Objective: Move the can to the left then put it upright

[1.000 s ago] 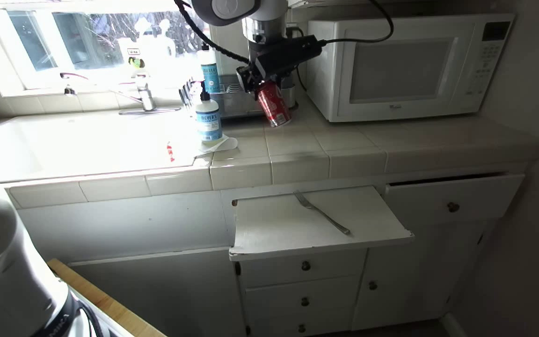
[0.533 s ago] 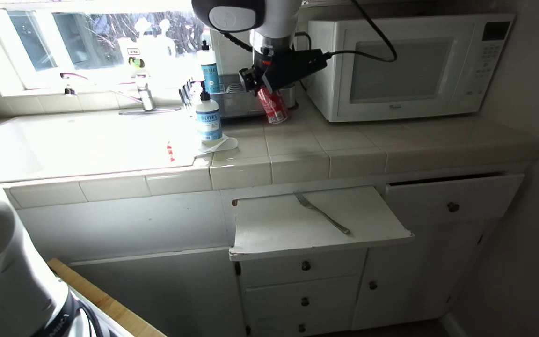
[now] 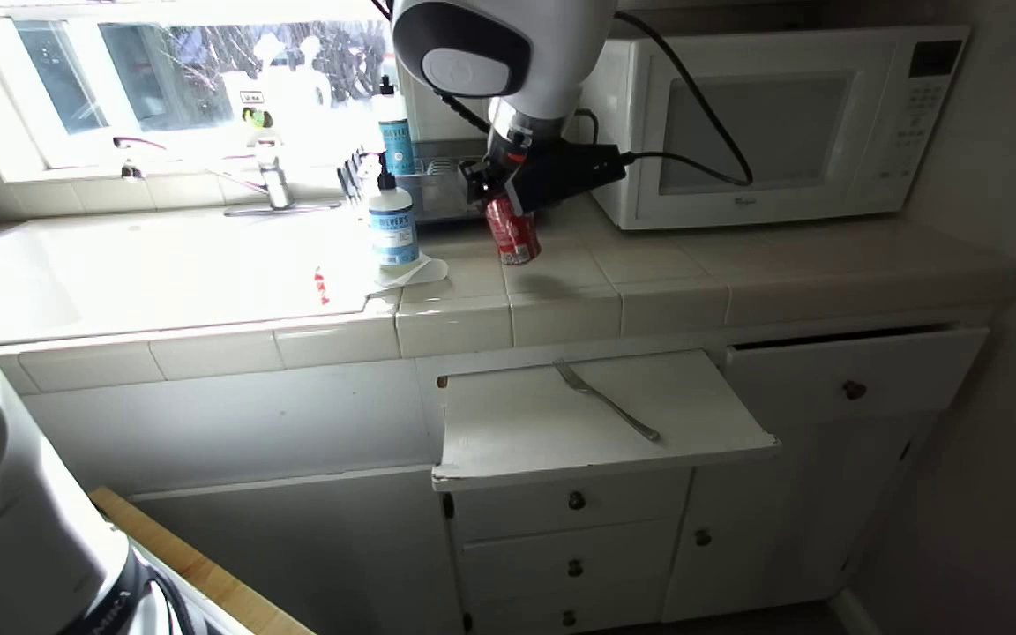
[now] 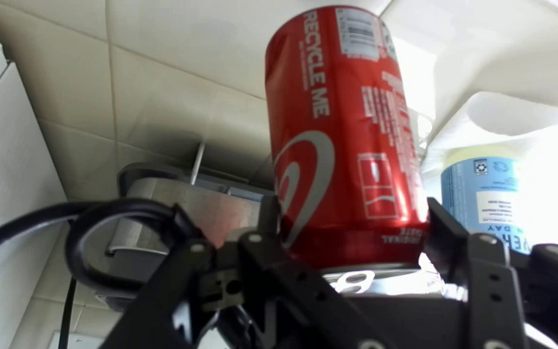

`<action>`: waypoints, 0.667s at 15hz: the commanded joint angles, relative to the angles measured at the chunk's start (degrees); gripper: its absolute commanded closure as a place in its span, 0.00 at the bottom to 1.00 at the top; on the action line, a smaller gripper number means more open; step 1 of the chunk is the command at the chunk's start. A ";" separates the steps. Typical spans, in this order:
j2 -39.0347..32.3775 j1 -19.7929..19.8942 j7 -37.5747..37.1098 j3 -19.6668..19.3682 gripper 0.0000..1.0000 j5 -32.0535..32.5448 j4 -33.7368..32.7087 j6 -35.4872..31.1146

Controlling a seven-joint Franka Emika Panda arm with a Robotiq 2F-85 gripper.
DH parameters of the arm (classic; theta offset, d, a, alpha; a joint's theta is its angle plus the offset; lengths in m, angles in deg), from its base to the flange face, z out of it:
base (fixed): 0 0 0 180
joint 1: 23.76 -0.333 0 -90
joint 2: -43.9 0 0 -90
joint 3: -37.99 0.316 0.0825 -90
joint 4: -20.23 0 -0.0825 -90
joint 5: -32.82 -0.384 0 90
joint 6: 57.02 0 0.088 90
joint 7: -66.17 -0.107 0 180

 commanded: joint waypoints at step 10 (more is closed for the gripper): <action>-3.03 3.31 5.02 1.33 0.54 -6.19 -0.65 2.26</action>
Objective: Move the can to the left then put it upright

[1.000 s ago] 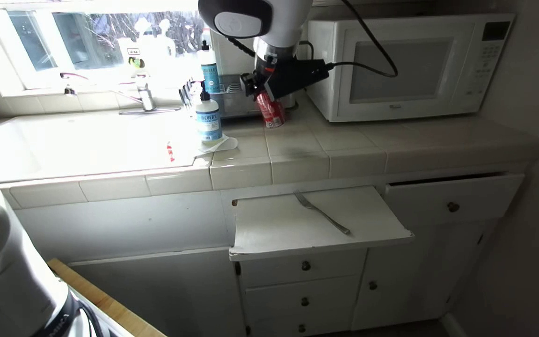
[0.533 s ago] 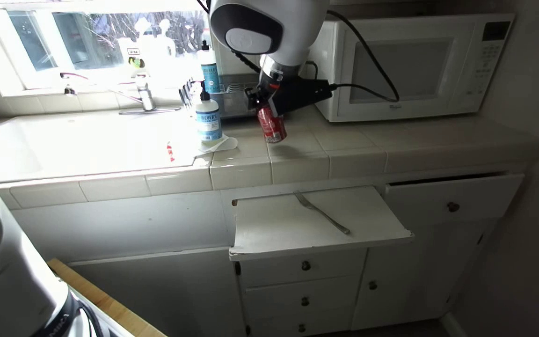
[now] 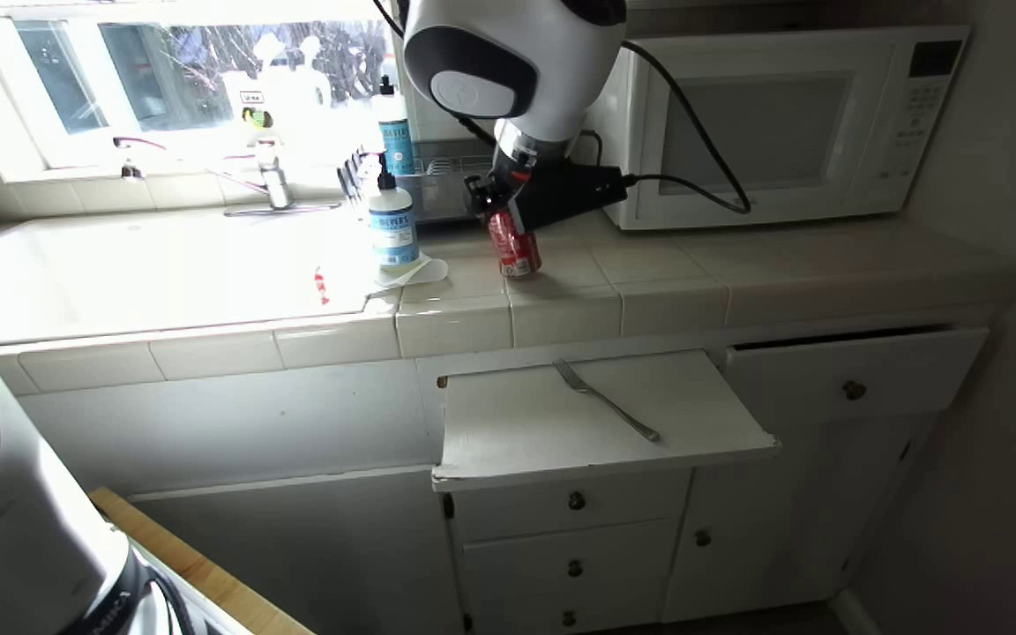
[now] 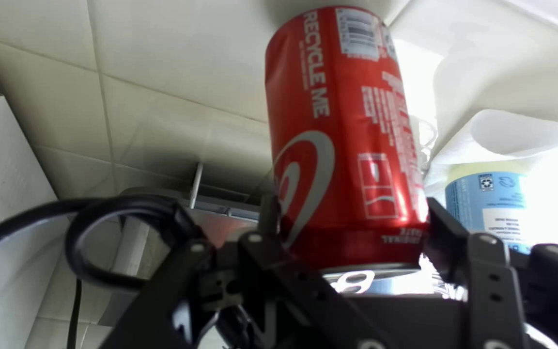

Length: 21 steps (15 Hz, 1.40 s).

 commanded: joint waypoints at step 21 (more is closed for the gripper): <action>-1.28 3.35 5.33 1.15 0.00 -4.51 -0.34 1.72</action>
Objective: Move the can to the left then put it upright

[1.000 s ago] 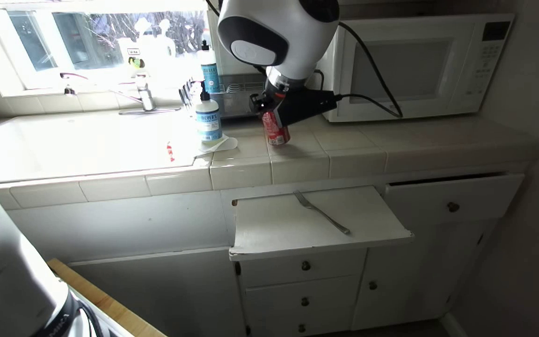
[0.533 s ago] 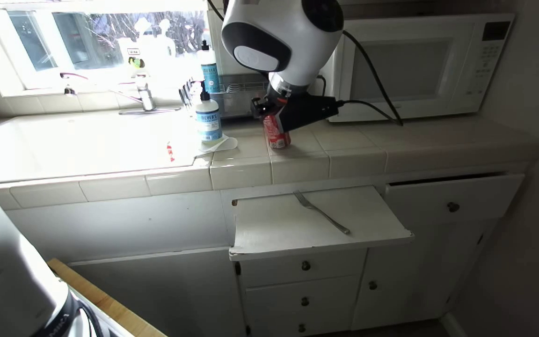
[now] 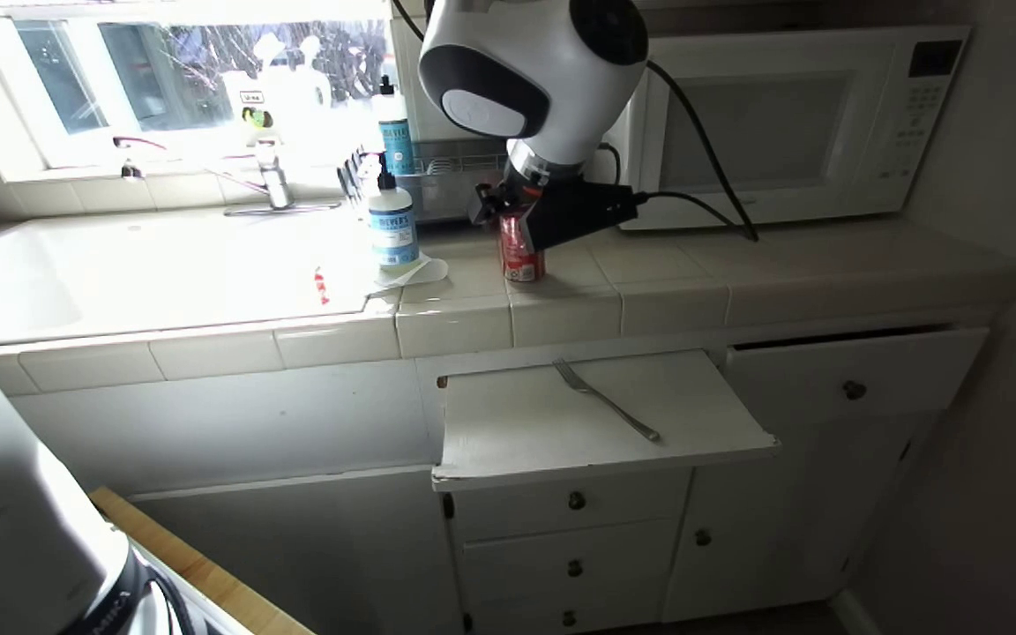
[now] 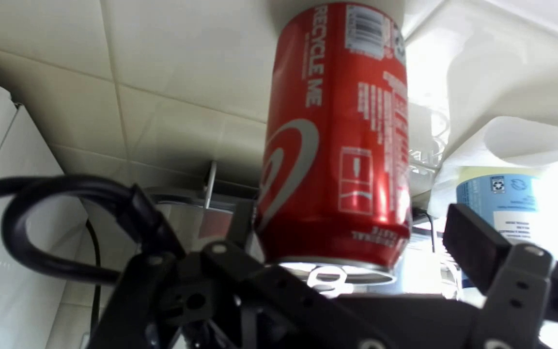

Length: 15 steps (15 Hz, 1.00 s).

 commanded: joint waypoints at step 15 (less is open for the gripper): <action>16.96 5.79 -53.77 7.74 0.00 54.66 0.17 5.55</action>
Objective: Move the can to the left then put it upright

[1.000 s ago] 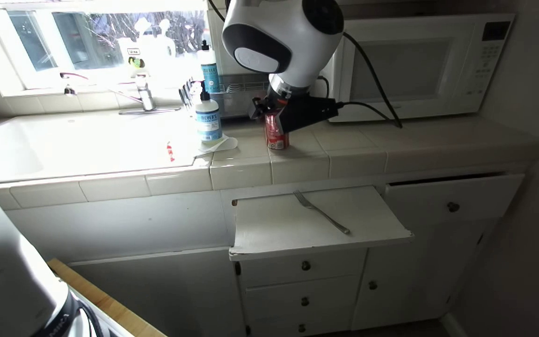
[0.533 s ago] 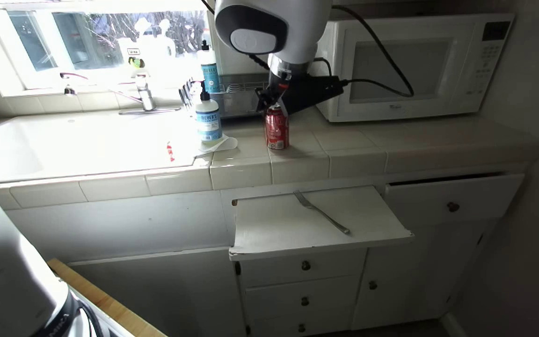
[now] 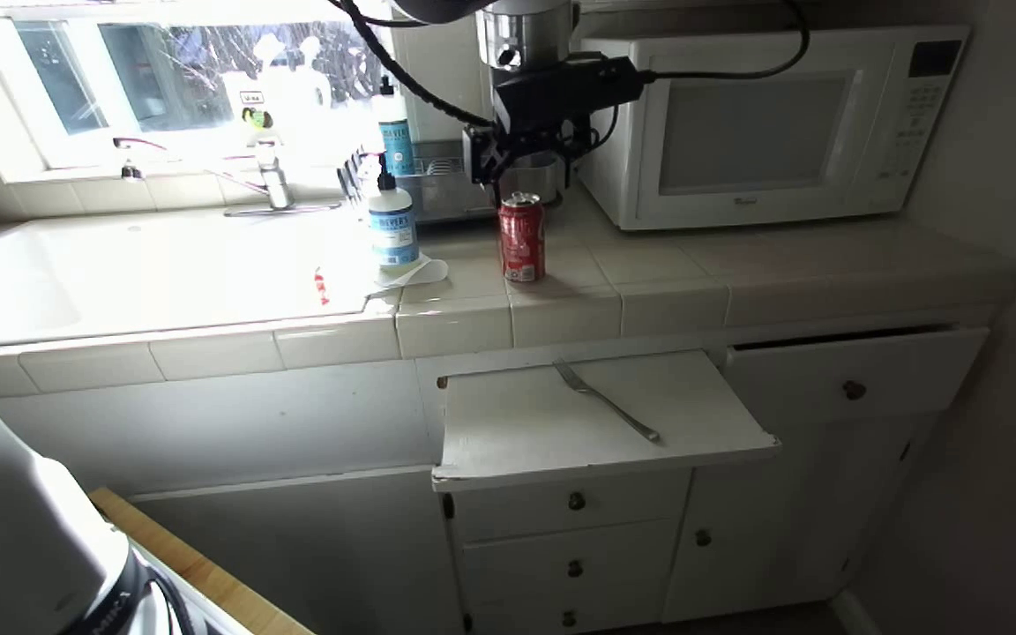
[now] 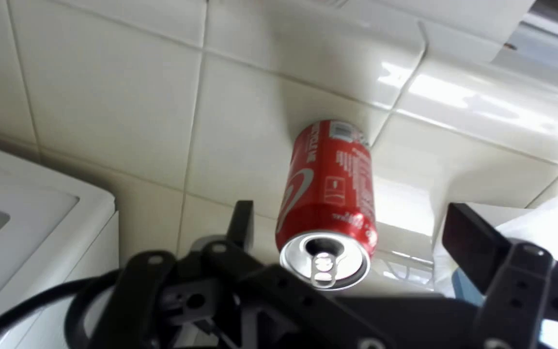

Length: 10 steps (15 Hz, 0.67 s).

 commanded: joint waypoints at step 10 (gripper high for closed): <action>14.39 -5.22 -23.99 -10.36 0.00 10.15 -2.97 23.57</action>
